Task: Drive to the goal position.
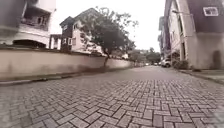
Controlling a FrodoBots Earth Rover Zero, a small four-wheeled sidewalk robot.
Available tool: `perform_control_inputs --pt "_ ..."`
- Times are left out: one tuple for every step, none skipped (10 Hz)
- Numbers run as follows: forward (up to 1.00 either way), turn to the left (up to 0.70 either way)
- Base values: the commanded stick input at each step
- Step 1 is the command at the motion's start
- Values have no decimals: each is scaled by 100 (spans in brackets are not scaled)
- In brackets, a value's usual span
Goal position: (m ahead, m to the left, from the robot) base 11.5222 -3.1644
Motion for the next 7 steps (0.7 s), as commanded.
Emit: perform_control_inputs --pt "50 0" --pt "50 0" --pt "50 0" --pt "49 0" --pt "41 0" --pt "36 0" --pt "37 0"
